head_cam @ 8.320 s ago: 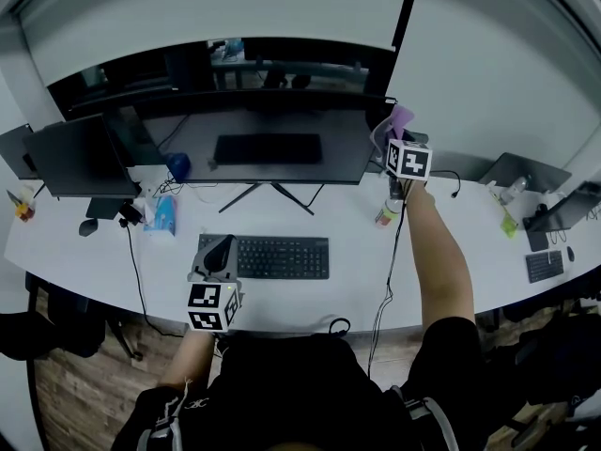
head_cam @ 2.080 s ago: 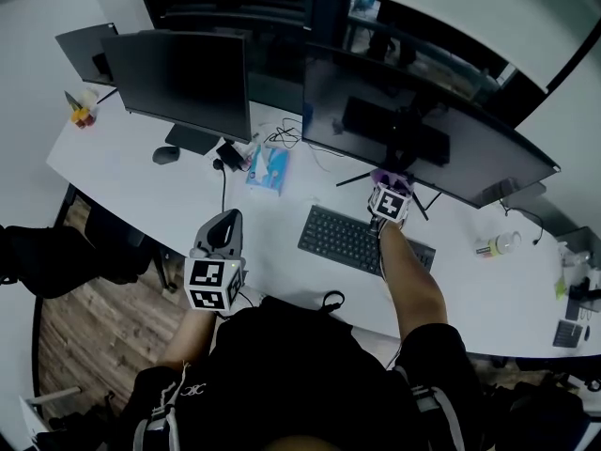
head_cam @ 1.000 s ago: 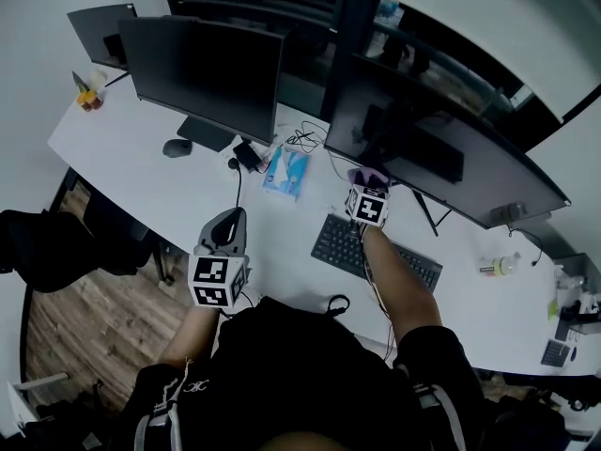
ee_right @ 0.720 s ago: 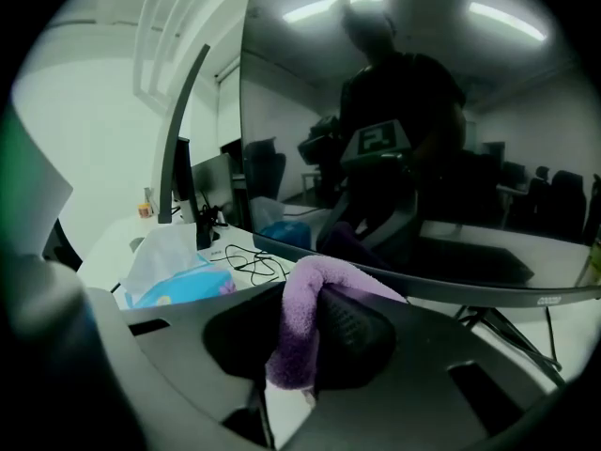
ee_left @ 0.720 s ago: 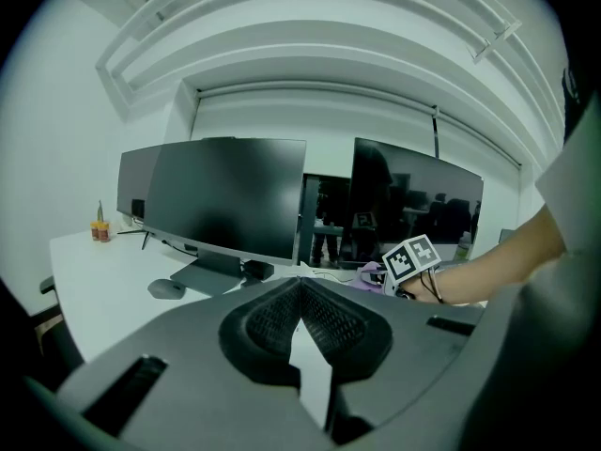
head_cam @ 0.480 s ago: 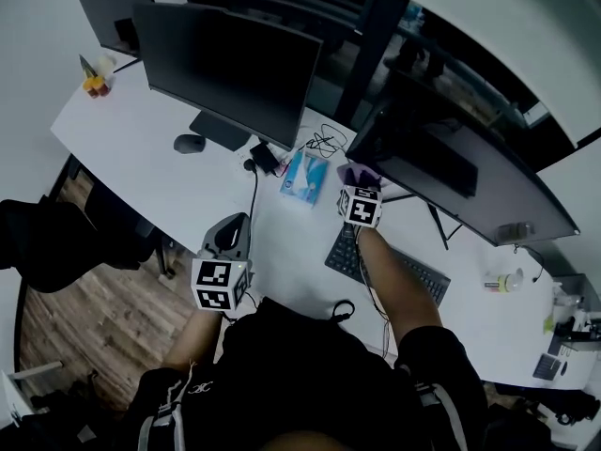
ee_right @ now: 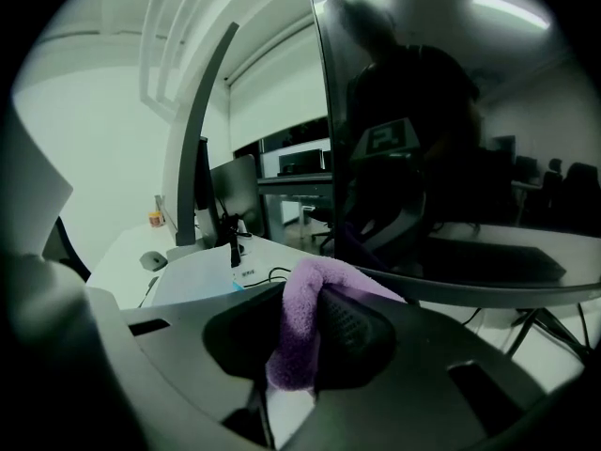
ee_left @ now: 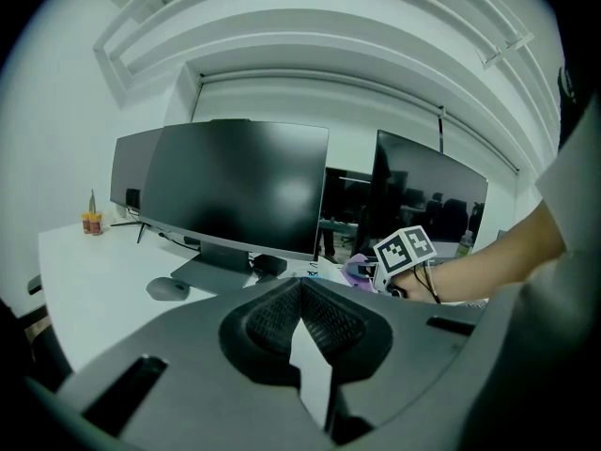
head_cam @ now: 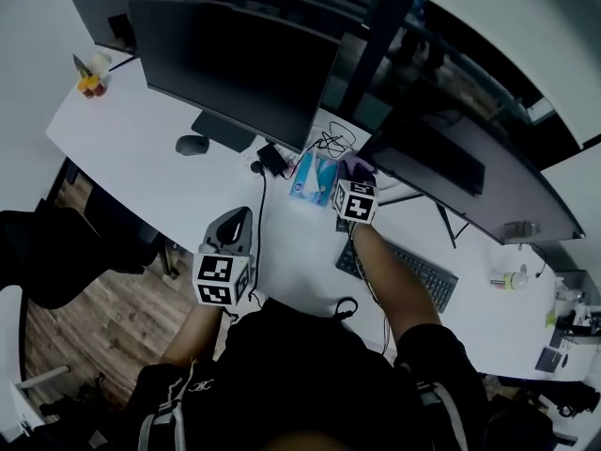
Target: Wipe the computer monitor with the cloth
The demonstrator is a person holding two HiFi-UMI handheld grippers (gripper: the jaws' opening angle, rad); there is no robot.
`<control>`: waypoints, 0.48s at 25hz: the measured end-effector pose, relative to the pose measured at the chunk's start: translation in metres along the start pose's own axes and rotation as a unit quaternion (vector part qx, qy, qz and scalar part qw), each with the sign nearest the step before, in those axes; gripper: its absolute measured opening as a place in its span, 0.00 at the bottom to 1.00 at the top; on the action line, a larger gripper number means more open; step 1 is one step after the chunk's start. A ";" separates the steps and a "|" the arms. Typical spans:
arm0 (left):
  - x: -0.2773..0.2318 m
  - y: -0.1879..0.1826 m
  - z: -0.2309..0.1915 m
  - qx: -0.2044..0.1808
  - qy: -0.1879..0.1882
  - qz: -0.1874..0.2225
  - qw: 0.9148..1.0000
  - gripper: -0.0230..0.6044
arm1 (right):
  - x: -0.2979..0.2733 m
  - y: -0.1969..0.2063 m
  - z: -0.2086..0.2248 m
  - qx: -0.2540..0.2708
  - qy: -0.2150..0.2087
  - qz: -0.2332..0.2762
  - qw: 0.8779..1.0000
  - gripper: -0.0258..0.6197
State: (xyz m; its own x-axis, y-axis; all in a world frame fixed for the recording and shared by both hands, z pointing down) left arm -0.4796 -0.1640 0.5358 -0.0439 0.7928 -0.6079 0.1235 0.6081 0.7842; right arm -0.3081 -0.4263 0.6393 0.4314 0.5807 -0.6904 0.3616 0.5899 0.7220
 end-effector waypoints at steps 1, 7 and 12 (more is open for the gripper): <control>-0.001 -0.002 -0.003 -0.002 0.001 0.000 1.000 0.06 | -0.001 -0.002 -0.003 -0.001 0.000 0.001 1.000 0.20; -0.004 -0.008 -0.007 -0.013 0.011 -0.002 1.000 0.06 | 0.003 -0.017 -0.010 -0.029 -0.004 0.017 0.999 0.20; -0.004 -0.011 -0.010 -0.015 0.015 0.001 1.000 0.06 | 0.012 -0.023 -0.011 -0.037 0.005 0.030 0.999 0.19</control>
State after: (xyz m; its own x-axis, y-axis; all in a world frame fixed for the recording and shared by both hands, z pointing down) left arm -0.4908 -0.1736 0.5308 -0.0730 0.7945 -0.6028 0.0930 0.6072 0.7891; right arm -0.3203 -0.4270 0.6137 0.4416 0.6219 -0.6467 0.2735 0.5932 0.7572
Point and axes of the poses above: the fingertips, and each gripper's own axes: x backward along the fingers, z to its right, y out of its underside, the point moved 5 cm from there along x, backward along the fingers, and after that the axes turned 15 degrees about -z, right-handed, at the moved point
